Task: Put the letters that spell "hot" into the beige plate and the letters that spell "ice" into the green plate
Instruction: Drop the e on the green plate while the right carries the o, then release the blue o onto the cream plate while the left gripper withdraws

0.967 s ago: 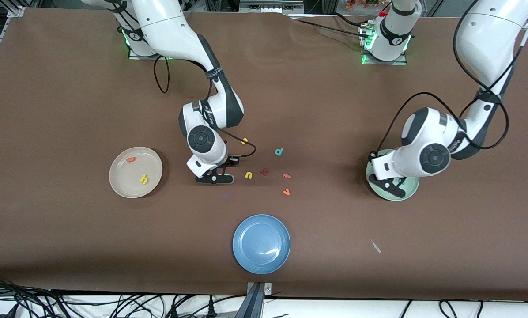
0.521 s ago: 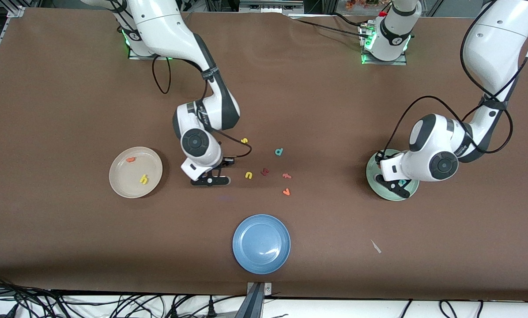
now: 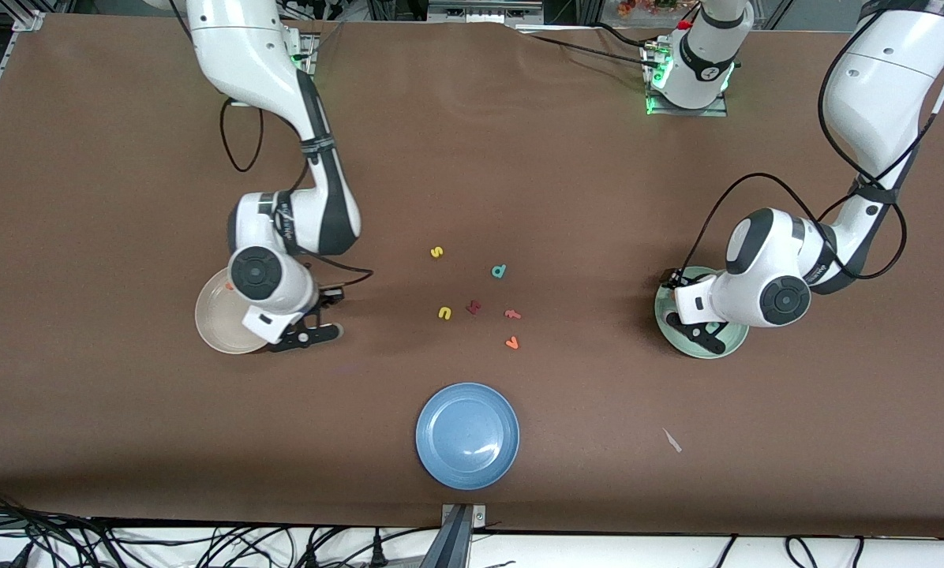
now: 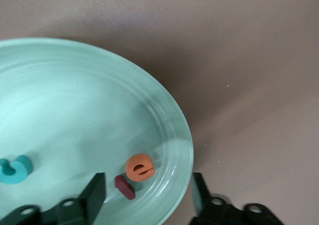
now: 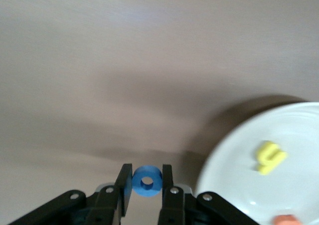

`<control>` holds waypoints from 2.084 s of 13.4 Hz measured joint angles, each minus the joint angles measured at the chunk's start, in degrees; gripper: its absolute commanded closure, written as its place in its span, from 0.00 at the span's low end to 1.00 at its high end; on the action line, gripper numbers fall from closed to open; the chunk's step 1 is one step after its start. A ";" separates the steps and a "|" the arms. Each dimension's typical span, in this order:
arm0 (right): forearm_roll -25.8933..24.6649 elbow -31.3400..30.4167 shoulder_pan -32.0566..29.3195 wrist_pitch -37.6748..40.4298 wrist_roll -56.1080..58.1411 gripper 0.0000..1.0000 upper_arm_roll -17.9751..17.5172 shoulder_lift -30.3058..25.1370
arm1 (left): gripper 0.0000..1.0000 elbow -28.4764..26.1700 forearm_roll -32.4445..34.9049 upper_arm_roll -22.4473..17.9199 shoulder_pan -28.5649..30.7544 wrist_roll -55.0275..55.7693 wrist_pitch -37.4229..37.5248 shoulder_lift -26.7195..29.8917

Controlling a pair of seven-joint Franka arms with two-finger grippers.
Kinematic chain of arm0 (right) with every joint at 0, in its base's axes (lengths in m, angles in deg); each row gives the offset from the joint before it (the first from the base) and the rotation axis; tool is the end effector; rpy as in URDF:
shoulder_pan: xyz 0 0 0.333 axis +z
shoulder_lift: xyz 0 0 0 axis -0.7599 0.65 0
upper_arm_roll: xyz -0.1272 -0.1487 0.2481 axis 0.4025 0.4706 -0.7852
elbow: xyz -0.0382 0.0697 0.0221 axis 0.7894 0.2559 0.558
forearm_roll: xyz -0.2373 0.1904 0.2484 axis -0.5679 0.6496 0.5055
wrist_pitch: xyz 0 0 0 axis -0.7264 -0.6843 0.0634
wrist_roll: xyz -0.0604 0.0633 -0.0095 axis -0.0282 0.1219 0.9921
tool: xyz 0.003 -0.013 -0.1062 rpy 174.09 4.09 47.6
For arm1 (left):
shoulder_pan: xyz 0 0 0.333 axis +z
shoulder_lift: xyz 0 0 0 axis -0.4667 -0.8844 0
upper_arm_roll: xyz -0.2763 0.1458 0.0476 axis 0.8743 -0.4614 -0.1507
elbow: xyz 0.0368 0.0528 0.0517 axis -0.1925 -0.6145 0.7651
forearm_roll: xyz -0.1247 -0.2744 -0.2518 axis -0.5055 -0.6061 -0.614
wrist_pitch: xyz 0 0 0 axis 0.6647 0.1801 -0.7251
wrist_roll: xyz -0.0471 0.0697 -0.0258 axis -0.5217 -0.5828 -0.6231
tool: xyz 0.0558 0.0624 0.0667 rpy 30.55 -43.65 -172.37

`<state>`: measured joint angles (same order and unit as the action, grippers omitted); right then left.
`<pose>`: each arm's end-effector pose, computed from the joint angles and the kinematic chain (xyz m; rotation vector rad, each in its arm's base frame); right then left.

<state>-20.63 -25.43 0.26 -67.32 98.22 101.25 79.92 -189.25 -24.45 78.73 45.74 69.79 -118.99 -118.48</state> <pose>0.6253 0.2056 0.2276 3.0210 0.4447 -0.2094 0.6093 -0.0813 0.1978 2.8773 -0.7711 -0.4658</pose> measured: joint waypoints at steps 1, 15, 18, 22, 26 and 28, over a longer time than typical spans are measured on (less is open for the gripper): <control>0.00 -1.68 -0.09 -1.30 3.14 0.79 1.05 -0.54 | 0.00 0.39 0.00 0.19 0.02 0.00 0.44 0.33; 13.68 1.62 -6.73 6.12 13.84 0.00 2.71 -1.93 | 0.00 27.31 -4.30 3.83 -0.24 0.54 39.62 10.75; 13.67 4.96 -6.79 9.87 7.09 0.00 2.77 -2.50 | 0.00 27.74 -4.58 2.06 -2.44 0.54 39.86 14.14; 13.67 5.14 -6.78 11.01 6.17 0.00 2.75 -2.46 | 0.00 26.70 -6.76 -14.58 -14.78 0.49 31.36 20.34; 8.79 6.20 -6.16 11.23 1.95 0.00 1.42 -3.01 | 0.00 19.02 -11.90 -19.76 -15.93 3.81 26.79 28.18; -2.17 6.65 -10.92 11.17 -3.60 0.00 -7.22 -5.92 | 0.00 13.65 -16.19 -23.65 -16.68 7.16 26.50 32.27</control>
<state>-22.79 -18.78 -10.66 -56.15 94.62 94.03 74.00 -175.60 -40.64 55.08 29.06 76.95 -92.49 -86.20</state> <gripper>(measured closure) 0.000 0.000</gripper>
